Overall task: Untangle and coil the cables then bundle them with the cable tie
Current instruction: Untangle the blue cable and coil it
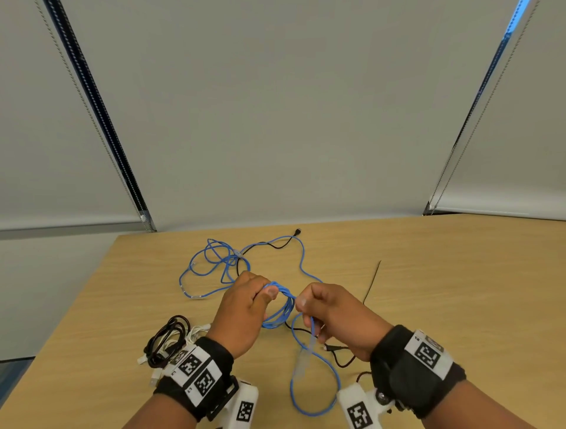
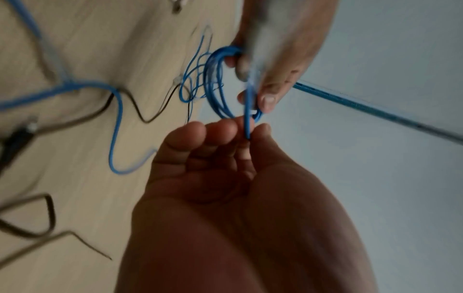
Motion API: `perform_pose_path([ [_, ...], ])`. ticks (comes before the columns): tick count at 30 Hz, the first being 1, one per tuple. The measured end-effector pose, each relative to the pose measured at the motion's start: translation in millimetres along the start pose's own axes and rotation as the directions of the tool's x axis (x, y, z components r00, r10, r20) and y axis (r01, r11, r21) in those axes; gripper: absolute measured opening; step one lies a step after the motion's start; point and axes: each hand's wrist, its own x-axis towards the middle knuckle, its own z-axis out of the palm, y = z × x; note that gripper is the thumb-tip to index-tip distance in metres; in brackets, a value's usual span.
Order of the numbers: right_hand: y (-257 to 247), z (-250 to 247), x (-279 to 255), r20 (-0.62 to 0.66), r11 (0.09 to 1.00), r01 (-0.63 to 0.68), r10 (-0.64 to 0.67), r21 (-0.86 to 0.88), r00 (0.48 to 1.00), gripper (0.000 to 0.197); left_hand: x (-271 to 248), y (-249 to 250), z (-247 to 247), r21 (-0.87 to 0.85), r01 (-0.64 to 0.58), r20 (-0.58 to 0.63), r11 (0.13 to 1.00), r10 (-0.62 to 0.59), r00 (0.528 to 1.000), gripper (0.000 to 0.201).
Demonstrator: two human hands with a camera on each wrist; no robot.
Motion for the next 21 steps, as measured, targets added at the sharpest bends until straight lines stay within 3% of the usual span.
perform_pose_path([
  [2, 0.3, -7.1, -0.3, 0.005, 0.981, 0.028, -0.028, -0.190, 1.000, 0.014, -1.5, -2.1, 0.3, -0.077, 0.079, 0.023, 0.994, -0.078, 0.997, 0.027],
  [4, 1.2, -11.8, -1.2, 0.025, 0.936, 0.068, -0.063, -0.344, 0.998, 0.010, -3.3, -0.8, 0.1, -0.264, 0.203, 0.056, 0.943, -0.195, 0.979, 0.031],
  [8, 5.9, -13.8, -0.2, -0.029, 0.846, 0.130, -0.169, -0.518, 0.985, 0.010, -3.6, 7.2, 0.7, -0.644, 0.378, 0.212, 0.665, -0.320, 0.923, 0.030],
  [10, 4.3, -13.8, 1.9, -0.094, 0.893, 0.167, -0.225, -0.419, 0.970, 0.014, -3.3, 10.1, 0.9, -0.777, 0.426, 0.281, 0.464, -0.350, 0.894, 0.024],
  [12, 2.1, -13.1, 5.3, -0.168, 0.945, 0.215, -0.260, -0.245, 0.951, 0.017, -4.0, 9.8, 2.1, -0.820, 0.456, 0.325, 0.346, -0.375, 0.869, 0.022],
  [16, 0.7, -8.0, 10.9, -0.271, 0.959, 0.279, -0.257, 0.046, 0.928, 0.021, -6.4, 7.8, 7.2, -0.813, 0.459, 0.327, 0.357, -0.371, 0.869, 0.020],
  [21, 4.2, -5.2, 13.0, -0.252, 0.924, 0.229, -0.154, 0.306, 0.955, 0.012, -11.1, 3.9, 7.0, -0.861, 0.421, 0.324, 0.285, -0.330, 0.886, 0.021],
])
